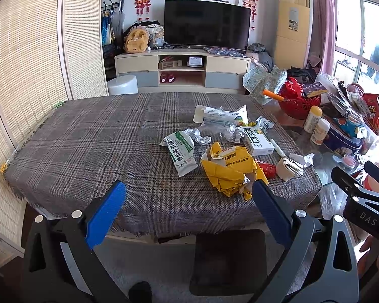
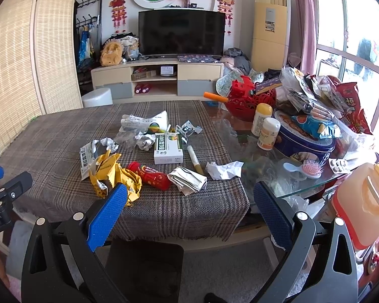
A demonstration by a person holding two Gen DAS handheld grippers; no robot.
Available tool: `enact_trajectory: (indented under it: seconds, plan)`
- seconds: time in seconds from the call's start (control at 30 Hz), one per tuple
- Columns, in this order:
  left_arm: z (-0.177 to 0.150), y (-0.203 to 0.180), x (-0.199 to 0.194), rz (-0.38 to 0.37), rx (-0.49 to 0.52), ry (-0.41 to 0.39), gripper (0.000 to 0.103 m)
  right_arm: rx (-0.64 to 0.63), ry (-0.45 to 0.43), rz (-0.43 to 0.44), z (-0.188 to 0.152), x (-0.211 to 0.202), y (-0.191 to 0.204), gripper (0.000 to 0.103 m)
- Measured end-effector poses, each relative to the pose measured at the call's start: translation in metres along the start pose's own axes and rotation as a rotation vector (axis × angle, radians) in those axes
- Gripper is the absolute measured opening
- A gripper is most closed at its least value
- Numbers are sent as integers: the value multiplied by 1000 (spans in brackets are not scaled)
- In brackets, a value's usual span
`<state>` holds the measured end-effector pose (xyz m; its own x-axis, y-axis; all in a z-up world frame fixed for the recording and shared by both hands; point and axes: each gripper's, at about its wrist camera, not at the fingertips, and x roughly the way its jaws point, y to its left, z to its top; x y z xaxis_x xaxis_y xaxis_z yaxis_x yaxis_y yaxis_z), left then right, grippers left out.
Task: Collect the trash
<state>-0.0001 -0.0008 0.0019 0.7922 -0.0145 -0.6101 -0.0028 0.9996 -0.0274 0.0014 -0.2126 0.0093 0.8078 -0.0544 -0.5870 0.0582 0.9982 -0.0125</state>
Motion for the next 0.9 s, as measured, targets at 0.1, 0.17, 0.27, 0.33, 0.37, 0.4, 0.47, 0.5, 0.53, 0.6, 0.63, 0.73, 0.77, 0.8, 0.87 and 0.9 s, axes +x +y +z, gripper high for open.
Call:
enact_trajectory:
  seconds: [0.1,0.17,0.27,0.33,0.37,0.4,0.47,0.5,0.53,0.6,0.63,0.73,0.77,0.8,0.87,0.9]
  plan:
    - [0,0,0,-1,-1,1,95,3,1,1,0,0,-2,100]
    - [0,0,0,1,0,0,95,3,0,1,0,-1,-3,100]
    - [-1,1,0,-1,0,1,95,1,3,2,0,1,-2,100]
    - [-1,1,0,-1,-1,1,95,2,7,0,0,1,-2,100]
    - [-1,1,0,1,-1,1,95,3,8,1,0,1,-2,100]
    - [-1,1,0,1,-2,1,95,4,9,2,0,1,-3,100]
    - [-1,1,0,-1,-3,2,95,4,5,0,0,1,-3,100]
    - [-1,1,0,1,-3,2,95,4,4,0,0,1,-3,100]
    - [-1,1,0,0,-3,2,95,5,3,-1,0,1,-3,100]
    - [-2,2,0,-2,-2,4,95,6,4,-3,-1,1,-4,100]
    - [-2,2,0,-2,-2,5,95,7,5,-3,-1,2,-4,100]
    - [-2,2,0,0,-3,5,95,8,6,-2,-1,2,-5,100]
    - [-2,2,0,1,-4,4,95,7,5,-2,-1,2,-5,100]
    - [-2,2,1,1,-4,4,95,7,5,-2,-1,2,-5,100]
    - [-2,2,0,1,-4,5,95,10,5,-3,-1,2,-5,100]
    - [-2,2,0,2,-3,4,95,10,5,-2,-1,2,-5,100]
